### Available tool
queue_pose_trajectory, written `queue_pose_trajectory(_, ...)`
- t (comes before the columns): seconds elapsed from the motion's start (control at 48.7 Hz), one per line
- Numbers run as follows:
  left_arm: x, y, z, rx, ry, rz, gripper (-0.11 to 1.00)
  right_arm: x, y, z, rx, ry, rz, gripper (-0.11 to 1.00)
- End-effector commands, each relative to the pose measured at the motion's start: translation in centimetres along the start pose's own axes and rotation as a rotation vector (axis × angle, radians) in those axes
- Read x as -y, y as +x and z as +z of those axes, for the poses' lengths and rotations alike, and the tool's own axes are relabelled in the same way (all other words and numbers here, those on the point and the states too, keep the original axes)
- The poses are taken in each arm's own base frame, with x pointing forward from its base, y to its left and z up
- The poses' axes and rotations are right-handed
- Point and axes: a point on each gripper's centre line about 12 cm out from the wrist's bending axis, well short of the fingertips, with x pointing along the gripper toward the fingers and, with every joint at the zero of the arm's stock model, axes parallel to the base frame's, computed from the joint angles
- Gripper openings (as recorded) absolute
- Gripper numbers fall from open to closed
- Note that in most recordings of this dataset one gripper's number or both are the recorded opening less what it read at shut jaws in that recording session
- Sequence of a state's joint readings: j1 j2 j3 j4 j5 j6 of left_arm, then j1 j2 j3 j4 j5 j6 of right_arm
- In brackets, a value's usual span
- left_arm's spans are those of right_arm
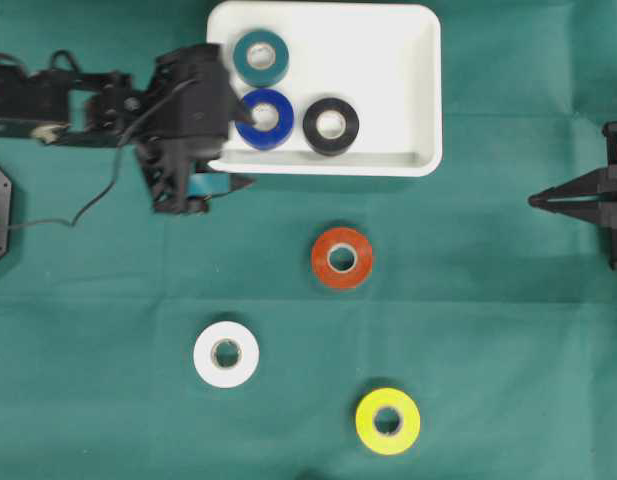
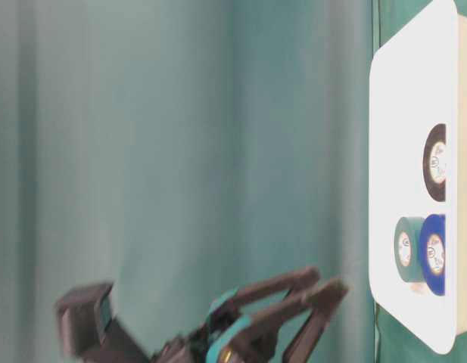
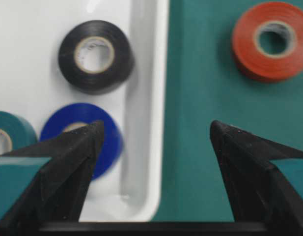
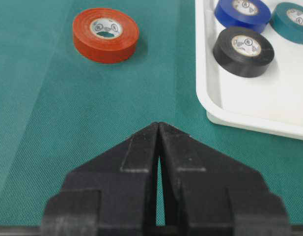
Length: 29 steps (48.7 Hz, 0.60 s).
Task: Put the tape into the white case with the left arm.
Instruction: 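Withdraw the left gripper back to the left side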
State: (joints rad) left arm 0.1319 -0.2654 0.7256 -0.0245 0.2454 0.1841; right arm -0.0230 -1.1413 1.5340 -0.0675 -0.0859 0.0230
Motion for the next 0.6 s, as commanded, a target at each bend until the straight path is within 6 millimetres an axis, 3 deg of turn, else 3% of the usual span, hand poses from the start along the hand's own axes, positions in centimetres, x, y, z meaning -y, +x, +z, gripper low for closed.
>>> queue_pose_trajectory(0.0,0.5,-2.0,0.4,0.075,-0.004,-0.001,0.86,0.0,0.1,0.4,0.014,0.002,0.0,-0.1)
queue_pose_trajectory(0.349,3.3,-7.2,-3.2,0.201,0.009,-0.059,0.86,0.0,0.1,0.4,0.014,0.002,0.0,-0.1)
queue_pose_trajectory(0.575,3.8,-10.0,-5.8,0.262,-0.03,-0.074,0.85,0.0,0.1,0.5,0.015,0.002,0.0,-0.1)
